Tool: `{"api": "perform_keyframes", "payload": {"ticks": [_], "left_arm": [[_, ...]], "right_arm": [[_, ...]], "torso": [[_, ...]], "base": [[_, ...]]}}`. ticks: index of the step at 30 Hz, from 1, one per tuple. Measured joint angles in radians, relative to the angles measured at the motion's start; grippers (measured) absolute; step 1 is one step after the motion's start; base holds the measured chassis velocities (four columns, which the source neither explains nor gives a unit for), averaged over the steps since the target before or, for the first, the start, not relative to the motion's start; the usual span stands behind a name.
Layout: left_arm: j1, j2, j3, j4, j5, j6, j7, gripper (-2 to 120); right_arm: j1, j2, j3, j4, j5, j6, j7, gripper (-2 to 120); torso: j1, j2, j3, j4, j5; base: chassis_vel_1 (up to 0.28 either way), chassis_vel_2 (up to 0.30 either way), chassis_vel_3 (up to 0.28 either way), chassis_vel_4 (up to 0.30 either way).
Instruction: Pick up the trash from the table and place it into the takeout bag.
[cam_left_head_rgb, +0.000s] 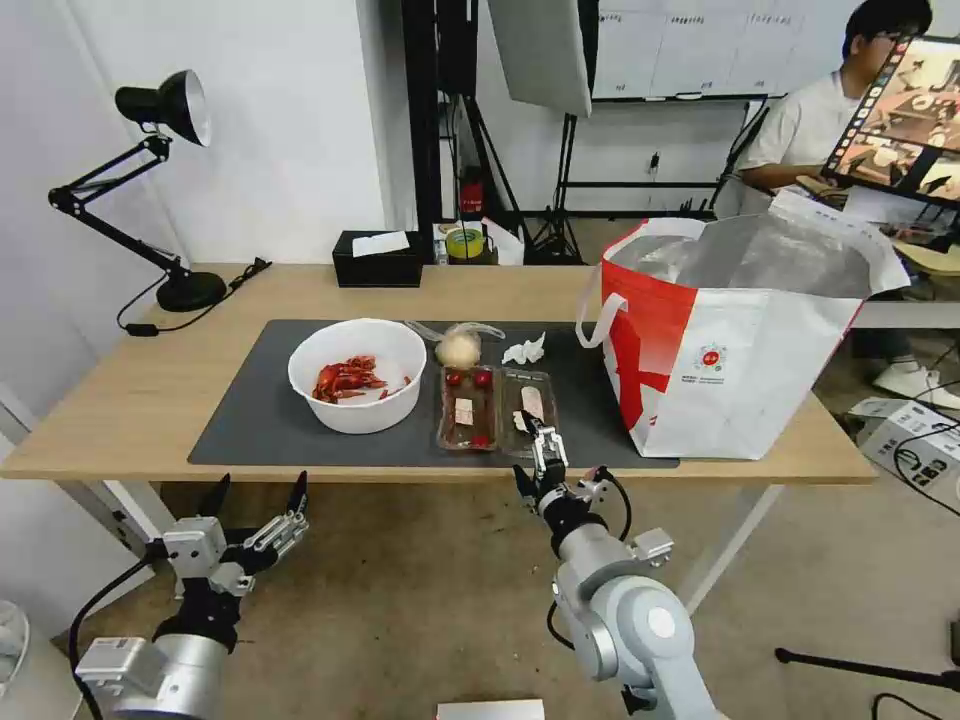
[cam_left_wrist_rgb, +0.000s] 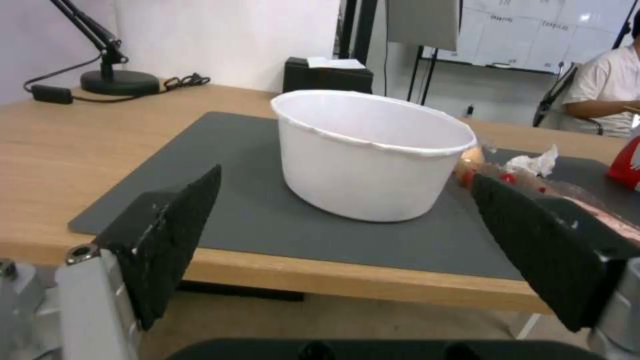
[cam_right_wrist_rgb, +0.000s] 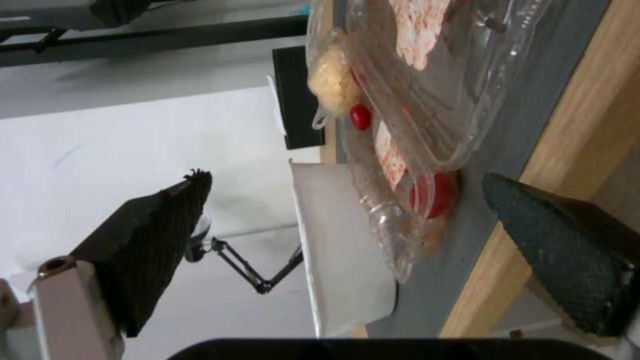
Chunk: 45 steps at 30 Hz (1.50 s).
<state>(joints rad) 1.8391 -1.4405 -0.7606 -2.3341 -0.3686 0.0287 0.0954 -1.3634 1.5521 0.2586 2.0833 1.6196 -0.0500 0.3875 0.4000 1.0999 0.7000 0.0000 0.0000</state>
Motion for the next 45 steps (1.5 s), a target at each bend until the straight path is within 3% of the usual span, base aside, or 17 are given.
{"api": "perform_keyframes", "payload": {"ticks": [45], "left_arm": [[0.006, -0.007, 0.004, -0.008, 0.002, -0.008, -0.036, 100]], "right_arm": [[0.028, 0.017, 0.029, -0.043, 0.023, 0.018, 0.019, 100]], "torso": [[0.000, 0.000, 0.000, 0.0000, -0.0001]], "base": [[0.000, 0.000, 0.000, 0.000]]}}
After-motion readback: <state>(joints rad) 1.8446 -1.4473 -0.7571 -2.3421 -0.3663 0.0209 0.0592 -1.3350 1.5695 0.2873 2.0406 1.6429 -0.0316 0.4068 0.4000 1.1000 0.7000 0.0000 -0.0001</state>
